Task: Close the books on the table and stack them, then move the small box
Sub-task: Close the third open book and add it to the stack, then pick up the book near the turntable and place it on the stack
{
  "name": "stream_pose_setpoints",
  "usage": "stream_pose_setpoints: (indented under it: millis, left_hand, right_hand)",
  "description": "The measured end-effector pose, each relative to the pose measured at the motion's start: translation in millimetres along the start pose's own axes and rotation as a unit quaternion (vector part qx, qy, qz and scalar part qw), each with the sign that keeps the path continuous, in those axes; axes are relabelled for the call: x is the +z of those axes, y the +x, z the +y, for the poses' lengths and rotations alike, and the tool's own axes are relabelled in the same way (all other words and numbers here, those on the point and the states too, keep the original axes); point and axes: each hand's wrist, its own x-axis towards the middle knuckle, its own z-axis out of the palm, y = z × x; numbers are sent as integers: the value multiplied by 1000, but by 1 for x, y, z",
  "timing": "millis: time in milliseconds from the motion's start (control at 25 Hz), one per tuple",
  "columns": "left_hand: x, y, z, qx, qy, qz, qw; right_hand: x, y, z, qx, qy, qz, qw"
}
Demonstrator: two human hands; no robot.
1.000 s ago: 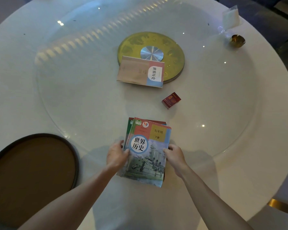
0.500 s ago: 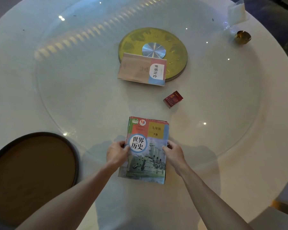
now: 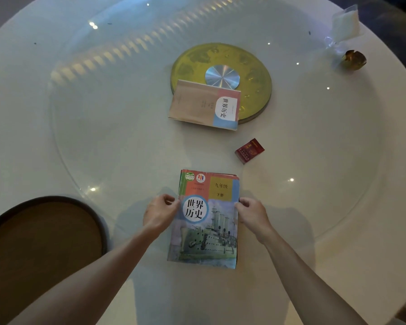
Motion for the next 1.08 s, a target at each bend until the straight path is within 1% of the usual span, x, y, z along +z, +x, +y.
stream_pose_setpoints:
  millis: [80, 120, 240, 280, 400, 480, 600, 760, 960, 1080]
  left_hand:
    - [-10, 20, 16, 15, -21, 23, 999]
    - [-15, 33, 27, 30, -33, 26, 999]
    - [-29, 77, 71, 70, -59, 25, 996]
    - [-33, 90, 85, 75, -74, 30, 994]
    - [-43, 136, 122, 74, -120, 54, 988]
    - [-47, 163, 136, 61, -131, 66, 987]
    - [-51, 197, 149, 30, -158, 63, 985]
    - [-48, 225, 161, 22, -204, 51, 977]
    - [-49, 254, 155, -3, -249, 69, 966]
    - [-56, 258, 150, -20, -232, 70, 970]
  right_hand:
    - [-10, 14, -23, -30, -38, 42, 998]
    - [-15, 22, -39, -52, -36, 56, 996]
    - [-22, 55, -96, -123, -6, 67, 990]
    - [-24, 66, -112, -131, 10, 62, 989]
    - [-27, 103, -153, -104, 82, 58, 989]
    - [-30, 125, -169, -91, 103, 72, 988]
    - [-34, 162, -181, -81, 110, 86, 987]
    - [-31, 192, -185, -45, 138, 46, 988]
    - [-21, 208, -177, -55, 98, 46, 993]
    - [-15, 211, -174, -70, 48, 45, 995]
